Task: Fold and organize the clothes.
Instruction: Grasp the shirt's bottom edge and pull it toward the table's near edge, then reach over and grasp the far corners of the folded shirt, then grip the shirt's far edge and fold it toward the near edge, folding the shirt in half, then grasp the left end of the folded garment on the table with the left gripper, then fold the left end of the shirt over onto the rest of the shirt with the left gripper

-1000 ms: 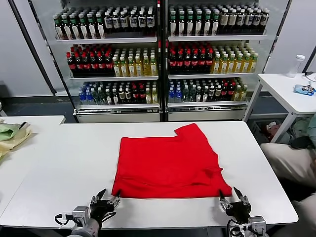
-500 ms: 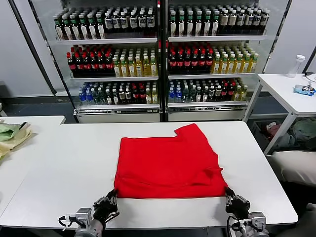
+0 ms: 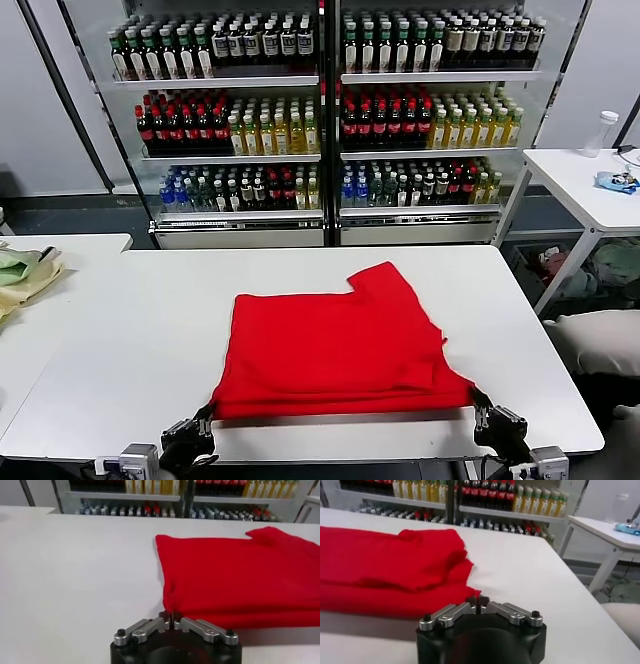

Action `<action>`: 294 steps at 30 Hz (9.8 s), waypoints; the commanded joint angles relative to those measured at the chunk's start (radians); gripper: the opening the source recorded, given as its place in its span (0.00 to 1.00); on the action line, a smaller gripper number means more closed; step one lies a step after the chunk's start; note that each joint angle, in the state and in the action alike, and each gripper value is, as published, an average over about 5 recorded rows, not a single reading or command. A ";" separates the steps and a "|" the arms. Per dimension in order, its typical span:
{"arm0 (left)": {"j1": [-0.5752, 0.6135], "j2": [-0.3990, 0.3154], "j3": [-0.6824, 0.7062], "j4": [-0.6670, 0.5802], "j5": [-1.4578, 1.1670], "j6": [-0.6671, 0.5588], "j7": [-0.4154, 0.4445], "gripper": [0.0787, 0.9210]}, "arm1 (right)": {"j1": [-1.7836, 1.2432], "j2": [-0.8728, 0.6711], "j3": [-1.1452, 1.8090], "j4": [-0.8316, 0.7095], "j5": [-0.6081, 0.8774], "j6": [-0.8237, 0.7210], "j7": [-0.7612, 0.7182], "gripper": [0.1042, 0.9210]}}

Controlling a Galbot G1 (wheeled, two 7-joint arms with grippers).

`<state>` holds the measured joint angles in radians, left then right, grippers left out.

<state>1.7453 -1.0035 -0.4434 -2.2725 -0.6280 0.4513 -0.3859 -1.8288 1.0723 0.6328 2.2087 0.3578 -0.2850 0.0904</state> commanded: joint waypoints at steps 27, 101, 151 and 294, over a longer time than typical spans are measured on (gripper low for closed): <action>-0.870 -0.113 0.148 0.734 -0.011 0.070 0.245 0.88 | 1.276 0.251 -0.443 -0.905 0.021 -0.155 0.079 0.88; -0.724 -0.026 0.110 0.537 -0.074 -0.005 0.268 0.01 | 1.319 0.308 -0.407 -0.994 0.040 -0.276 0.122 0.41; -0.701 -0.043 0.101 0.510 -0.062 -0.021 0.284 0.01 | 1.188 0.261 -0.391 -0.686 0.143 -0.278 0.147 0.01; -0.325 -0.110 -0.140 -0.008 -0.027 0.060 0.070 0.34 | 0.283 0.149 -0.053 0.061 -0.121 -0.229 0.068 0.88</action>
<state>1.3166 -1.3002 -0.2431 -2.2677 -0.6197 0.5488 -0.2934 -1.5639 1.2201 0.5901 2.2827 0.2376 -0.5139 0.1587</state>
